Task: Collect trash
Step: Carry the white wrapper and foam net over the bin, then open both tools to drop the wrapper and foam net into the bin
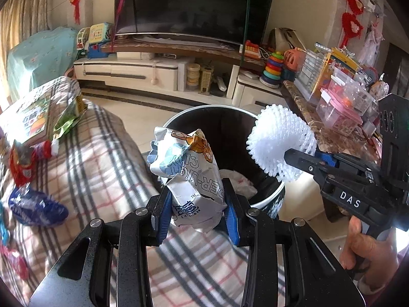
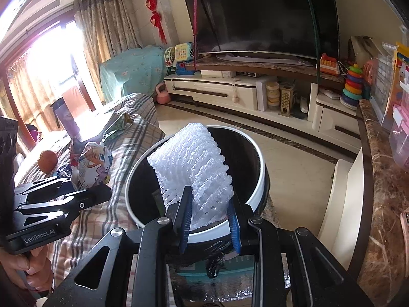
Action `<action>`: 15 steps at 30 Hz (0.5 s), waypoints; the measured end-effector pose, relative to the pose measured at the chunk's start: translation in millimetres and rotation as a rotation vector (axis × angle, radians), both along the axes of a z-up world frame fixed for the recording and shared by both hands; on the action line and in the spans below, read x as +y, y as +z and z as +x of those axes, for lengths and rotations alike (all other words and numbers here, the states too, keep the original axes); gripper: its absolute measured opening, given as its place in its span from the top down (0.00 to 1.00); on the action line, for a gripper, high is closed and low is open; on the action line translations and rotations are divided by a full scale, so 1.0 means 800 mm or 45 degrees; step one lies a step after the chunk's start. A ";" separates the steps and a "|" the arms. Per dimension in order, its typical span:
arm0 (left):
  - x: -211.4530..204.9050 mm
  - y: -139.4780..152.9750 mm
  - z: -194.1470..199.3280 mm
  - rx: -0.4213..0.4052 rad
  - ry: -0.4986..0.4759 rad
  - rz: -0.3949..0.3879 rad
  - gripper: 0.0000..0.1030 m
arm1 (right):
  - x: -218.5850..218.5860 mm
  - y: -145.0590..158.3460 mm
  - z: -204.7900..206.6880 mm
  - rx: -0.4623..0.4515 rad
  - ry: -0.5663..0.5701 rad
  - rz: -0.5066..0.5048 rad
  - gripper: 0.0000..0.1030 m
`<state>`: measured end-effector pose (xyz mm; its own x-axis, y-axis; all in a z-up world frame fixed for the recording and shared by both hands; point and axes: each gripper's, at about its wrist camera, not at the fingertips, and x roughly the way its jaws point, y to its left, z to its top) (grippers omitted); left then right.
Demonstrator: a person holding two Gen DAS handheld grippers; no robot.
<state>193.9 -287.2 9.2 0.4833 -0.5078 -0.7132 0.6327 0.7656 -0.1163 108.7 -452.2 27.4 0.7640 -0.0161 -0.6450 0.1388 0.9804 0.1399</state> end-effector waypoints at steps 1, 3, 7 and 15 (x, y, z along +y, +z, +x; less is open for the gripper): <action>-0.004 -0.001 0.003 0.002 -0.004 0.004 0.67 | -0.001 0.000 0.001 0.003 -0.001 -0.002 0.75; -0.009 -0.002 0.006 0.005 -0.008 0.009 0.67 | -0.004 0.000 0.004 0.008 -0.004 -0.007 0.75; -0.021 -0.006 0.014 0.017 -0.013 0.022 0.67 | -0.008 -0.002 0.011 0.019 -0.005 -0.014 0.75; -0.042 -0.015 0.029 0.047 -0.031 0.048 0.67 | -0.011 -0.010 0.027 0.068 0.008 -0.036 0.73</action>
<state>217.2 -320.6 -3.0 0.4444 -0.4916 -0.7489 0.6468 0.7545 -0.1114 130.5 -460.7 19.0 0.7288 -0.0300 -0.6840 0.1391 0.9847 0.1050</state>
